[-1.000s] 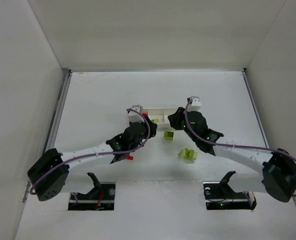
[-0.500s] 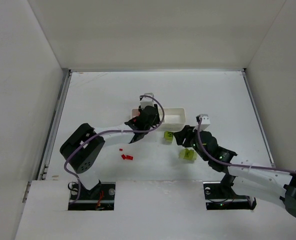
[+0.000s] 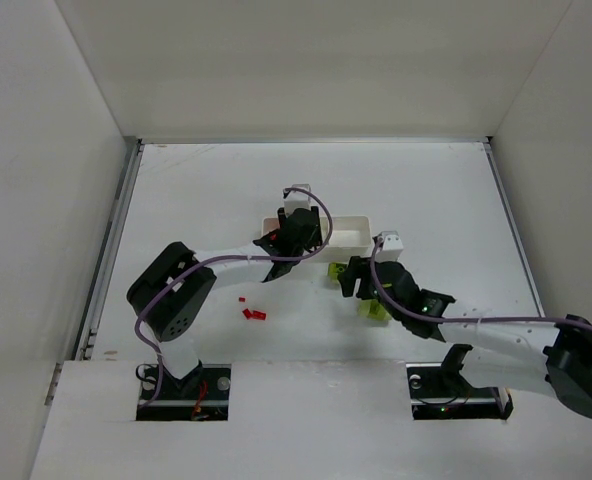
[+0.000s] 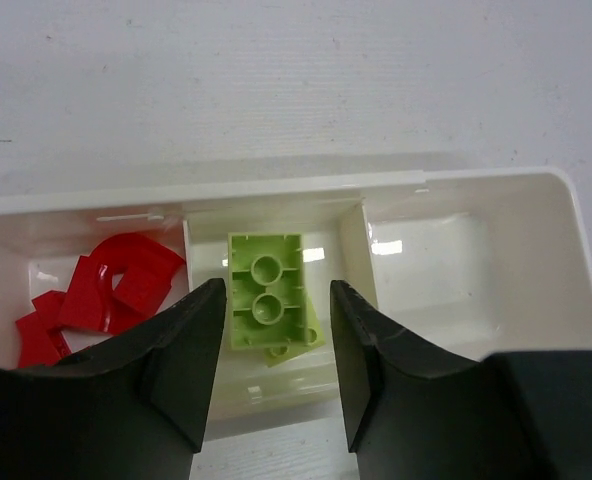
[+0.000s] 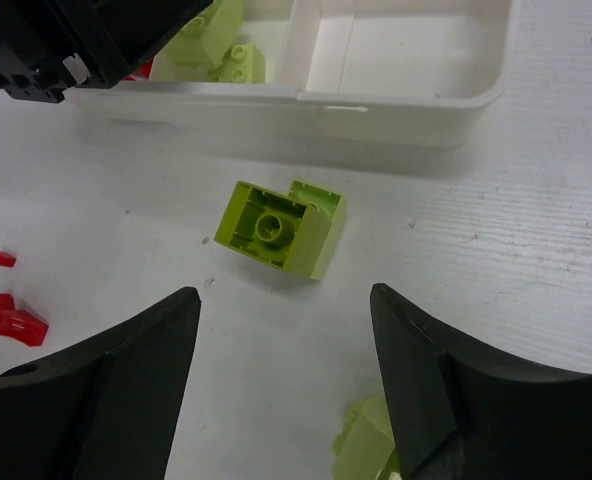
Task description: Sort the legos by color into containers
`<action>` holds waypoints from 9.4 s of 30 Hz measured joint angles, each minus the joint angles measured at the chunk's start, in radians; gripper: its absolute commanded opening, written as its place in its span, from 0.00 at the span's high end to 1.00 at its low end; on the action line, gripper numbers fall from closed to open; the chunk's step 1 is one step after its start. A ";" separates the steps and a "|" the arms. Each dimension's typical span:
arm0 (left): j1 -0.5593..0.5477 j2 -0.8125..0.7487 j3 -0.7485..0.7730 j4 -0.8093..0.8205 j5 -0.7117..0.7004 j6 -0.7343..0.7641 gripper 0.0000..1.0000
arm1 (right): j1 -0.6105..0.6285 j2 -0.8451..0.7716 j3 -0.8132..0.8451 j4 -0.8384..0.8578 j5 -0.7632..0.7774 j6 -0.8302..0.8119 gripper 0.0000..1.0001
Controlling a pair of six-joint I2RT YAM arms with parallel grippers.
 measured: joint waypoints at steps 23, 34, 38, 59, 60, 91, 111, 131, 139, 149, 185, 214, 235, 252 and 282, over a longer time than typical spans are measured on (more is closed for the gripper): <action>0.004 -0.328 -0.209 0.024 0.047 -0.089 0.48 | 0.026 0.312 0.233 -0.140 0.008 -0.112 0.10; 0.001 -0.470 -0.363 0.026 0.075 -0.174 0.48 | 0.026 0.488 0.331 -0.161 0.025 -0.159 0.21; 0.000 -0.499 -0.401 0.020 0.093 -0.196 0.48 | 0.026 0.510 0.337 -0.161 0.054 -0.159 0.28; -0.011 -0.592 -0.507 -0.005 0.133 -0.277 0.49 | 0.064 0.436 0.334 -0.157 0.141 -0.100 0.53; -0.011 -0.608 -0.513 -0.007 0.135 -0.288 0.49 | 0.071 0.410 0.332 -0.156 0.138 -0.093 0.53; -0.053 -0.849 -0.805 0.568 0.134 -0.806 0.38 | -0.049 0.206 0.106 0.526 -0.286 0.537 0.53; -0.019 -0.774 -0.800 0.615 0.127 -1.040 0.39 | -0.016 0.263 0.111 0.670 -0.227 0.620 0.53; 0.015 -0.627 -0.755 0.654 0.175 -1.160 0.51 | 0.013 0.362 0.114 0.762 -0.220 0.609 0.53; 0.028 -0.591 -0.751 0.702 0.192 -1.170 0.67 | 0.013 0.369 0.114 0.786 -0.220 0.608 0.53; 0.060 -0.612 -0.751 0.701 0.218 -1.144 0.82 | 0.013 0.372 0.114 0.804 -0.226 0.606 0.53; 0.141 -0.242 -0.332 0.470 0.291 -0.712 0.77 | -0.106 -0.002 -0.015 0.401 -0.153 0.333 0.53; 0.013 -0.441 -0.634 0.714 0.320 -0.782 0.35 | -0.242 0.101 0.053 0.424 -0.316 0.522 0.55; -0.049 -0.906 -0.741 0.716 0.455 -0.144 0.21 | -0.255 0.048 0.073 0.358 -0.749 0.850 0.58; -0.132 -0.844 -0.677 0.519 0.560 0.052 0.20 | -0.202 -0.041 0.093 0.286 -0.821 0.871 0.60; -0.159 -0.703 -0.621 0.630 0.527 0.082 0.60 | -0.190 -0.058 0.047 0.295 -0.828 0.872 0.61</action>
